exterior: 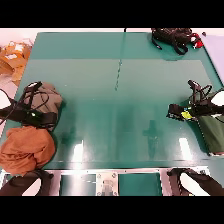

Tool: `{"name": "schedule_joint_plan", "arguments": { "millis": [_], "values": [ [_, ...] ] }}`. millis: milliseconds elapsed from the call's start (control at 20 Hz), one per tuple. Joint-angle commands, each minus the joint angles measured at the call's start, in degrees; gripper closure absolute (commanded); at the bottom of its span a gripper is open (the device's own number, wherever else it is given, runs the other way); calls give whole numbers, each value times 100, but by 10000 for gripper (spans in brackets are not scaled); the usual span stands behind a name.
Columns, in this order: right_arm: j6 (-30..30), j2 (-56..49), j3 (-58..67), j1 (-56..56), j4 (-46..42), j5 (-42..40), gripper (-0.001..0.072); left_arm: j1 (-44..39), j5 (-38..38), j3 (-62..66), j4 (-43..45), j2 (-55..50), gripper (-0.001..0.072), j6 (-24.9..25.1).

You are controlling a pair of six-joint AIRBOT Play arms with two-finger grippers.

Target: Fold the shirts.

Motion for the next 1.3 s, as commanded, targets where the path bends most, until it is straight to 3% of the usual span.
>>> {"name": "schedule_joint_plan", "arguments": {
  "millis": [0,650,950,1100,1150,1200,1250],
  "values": [
    [2,4,-2,4,2,2,694,2,2,0,2,4,686,0],
    [2,4,-2,4,0,2,695,2,208,0,-7,4,686,0],
    [2,4,-2,4,0,-107,695,2,1121,0,-15,4,686,2],
    [7,4,-24,4,44,-170,694,2,2055,-2,90,-9,684,83],
    [7,4,-42,4,50,-271,693,2,2470,-2,398,-22,544,240],
    [7,2,-52,4,50,-398,685,2,2846,-4,931,-33,148,243],
    [7,2,-50,4,50,-479,632,20,3296,-17,1685,-59,-11,74]
  ]
}}
